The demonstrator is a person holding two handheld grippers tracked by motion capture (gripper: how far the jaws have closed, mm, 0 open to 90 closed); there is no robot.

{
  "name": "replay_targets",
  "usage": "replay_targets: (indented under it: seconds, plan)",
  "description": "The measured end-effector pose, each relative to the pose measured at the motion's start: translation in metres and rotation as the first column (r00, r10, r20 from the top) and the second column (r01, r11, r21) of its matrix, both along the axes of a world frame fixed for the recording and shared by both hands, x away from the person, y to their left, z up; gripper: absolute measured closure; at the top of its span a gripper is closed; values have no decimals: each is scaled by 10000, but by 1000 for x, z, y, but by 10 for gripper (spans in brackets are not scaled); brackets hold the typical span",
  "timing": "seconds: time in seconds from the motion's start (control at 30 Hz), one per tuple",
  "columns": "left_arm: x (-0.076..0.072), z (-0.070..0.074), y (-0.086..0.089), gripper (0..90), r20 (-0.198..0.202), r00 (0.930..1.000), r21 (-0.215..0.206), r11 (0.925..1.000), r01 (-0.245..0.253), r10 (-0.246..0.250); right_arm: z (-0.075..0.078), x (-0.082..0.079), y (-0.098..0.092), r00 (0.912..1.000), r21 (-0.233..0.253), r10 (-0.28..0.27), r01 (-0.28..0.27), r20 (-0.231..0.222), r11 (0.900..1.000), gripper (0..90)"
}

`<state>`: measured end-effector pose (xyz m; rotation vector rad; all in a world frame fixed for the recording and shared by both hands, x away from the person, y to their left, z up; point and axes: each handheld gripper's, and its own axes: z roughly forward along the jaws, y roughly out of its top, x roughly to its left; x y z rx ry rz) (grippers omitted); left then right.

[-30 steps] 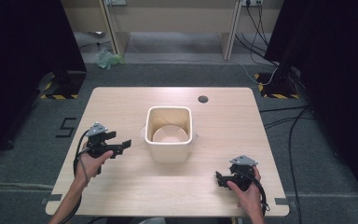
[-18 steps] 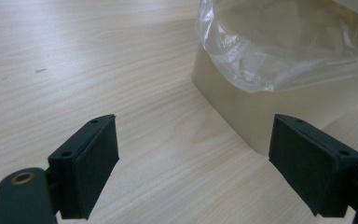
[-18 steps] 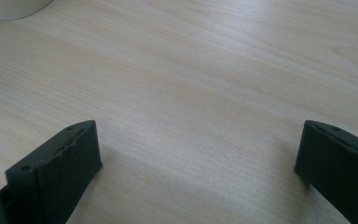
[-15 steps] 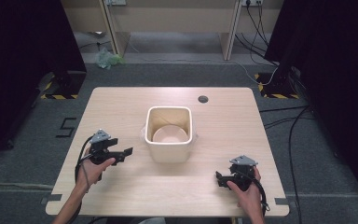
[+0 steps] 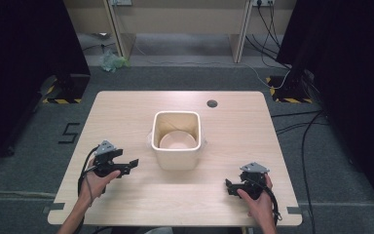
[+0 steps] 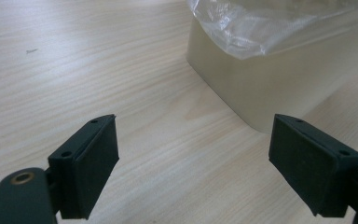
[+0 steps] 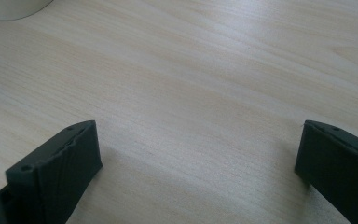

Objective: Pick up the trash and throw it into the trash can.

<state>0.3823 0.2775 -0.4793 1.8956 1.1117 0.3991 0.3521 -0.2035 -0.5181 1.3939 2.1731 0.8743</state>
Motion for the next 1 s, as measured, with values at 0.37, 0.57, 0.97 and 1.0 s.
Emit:
replay_targets:
  seconds: [0.37,0.57,0.97,1.0]
  plan:
    - [-10,-11,1,147,-122,9999,288,9996,25,-22,0,0,0,10000,8,-17,17,-8,10000,3]
    - [-14,-17,1,147,-131,9999,493,9988,63,-56,0,0,0,10000,8,-16,16,-8,10000,3]
    - [-24,-24,6,147,-234,9997,727,9973,86,-69,0,0,0,10000,14,-25,25,-13,10000,3]
    - [-25,-24,6,148,-188,9998,764,9970,84,-70,0,0,0,10000,12,-23,23,-12,10000,3]
